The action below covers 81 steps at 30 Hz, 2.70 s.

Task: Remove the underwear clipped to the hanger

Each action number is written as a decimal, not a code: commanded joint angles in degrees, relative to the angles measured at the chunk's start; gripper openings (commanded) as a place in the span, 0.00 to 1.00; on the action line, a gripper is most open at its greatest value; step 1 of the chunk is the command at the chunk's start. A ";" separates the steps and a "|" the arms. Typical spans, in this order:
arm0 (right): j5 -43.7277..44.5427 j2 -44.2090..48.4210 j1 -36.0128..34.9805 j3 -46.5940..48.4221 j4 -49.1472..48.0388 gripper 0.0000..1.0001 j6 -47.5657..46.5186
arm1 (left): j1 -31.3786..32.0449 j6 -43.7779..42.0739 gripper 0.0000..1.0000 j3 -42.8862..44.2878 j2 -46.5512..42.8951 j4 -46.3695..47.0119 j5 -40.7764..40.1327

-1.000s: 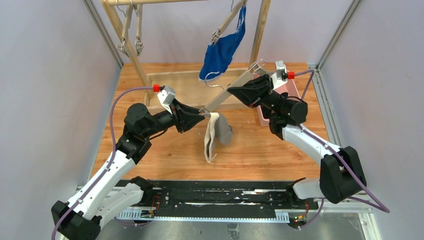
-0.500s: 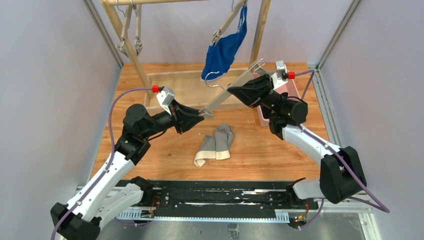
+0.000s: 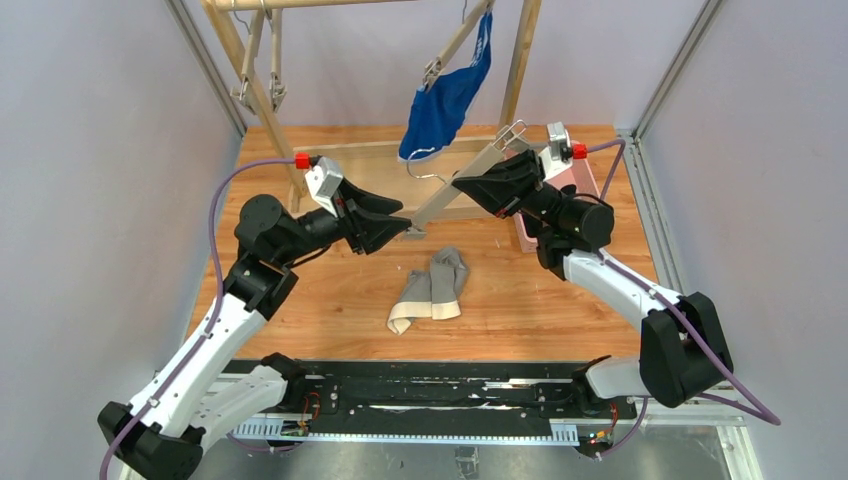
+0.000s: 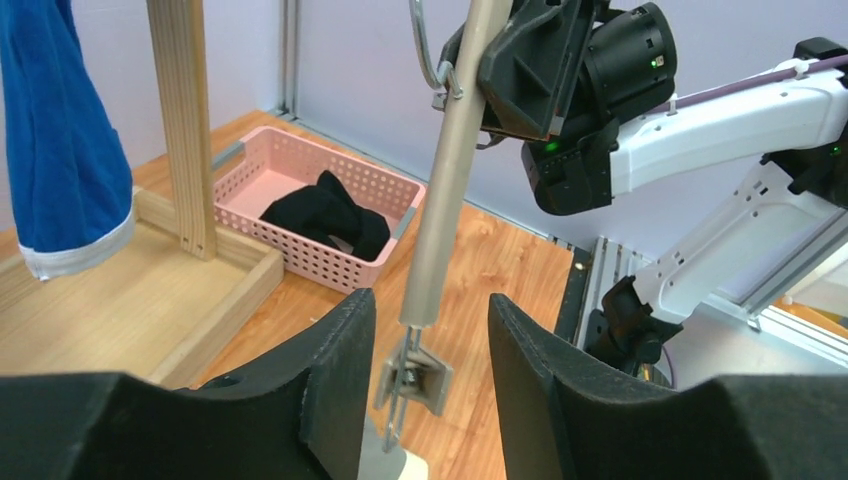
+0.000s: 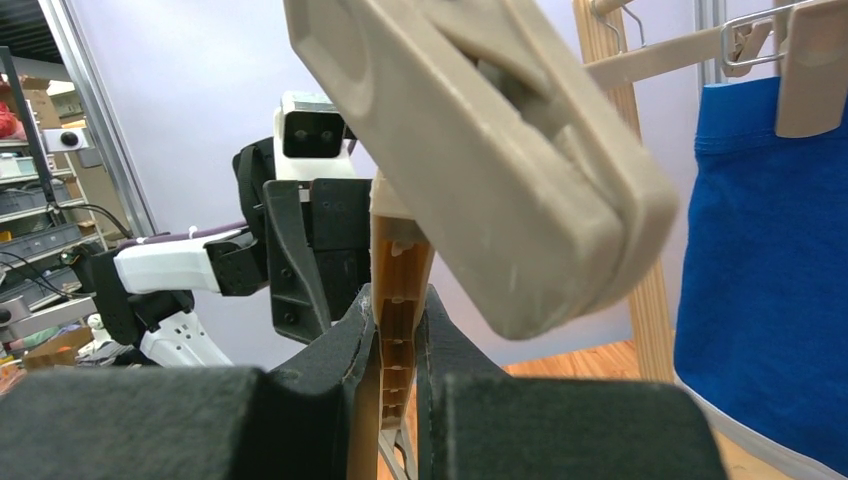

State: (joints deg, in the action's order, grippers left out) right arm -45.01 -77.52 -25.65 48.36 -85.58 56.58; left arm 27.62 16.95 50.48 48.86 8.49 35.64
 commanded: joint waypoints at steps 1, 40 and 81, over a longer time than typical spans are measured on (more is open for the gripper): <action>-0.60 0.95 -1.69 1.48 -2.76 0.01 -0.30 | 0.50 -1.21 0.49 2.33 3.23 1.09 2.56; 1.92 -2.01 -4.15 0.60 -2.31 0.65 -3.73 | 3.68 1.09 0.00 4.63 2.56 2.28 3.37; 50.47 -9.02 -27.96 -1.69 85.37 0.76 -57.41 | -1.67 -20.90 0.00 25.38 10.91 -56.17 -48.35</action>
State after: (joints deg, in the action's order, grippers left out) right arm 3.22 -83.37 -53.12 47.81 1.21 -2.90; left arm 29.89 -1.30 71.92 56.45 -53.43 -15.57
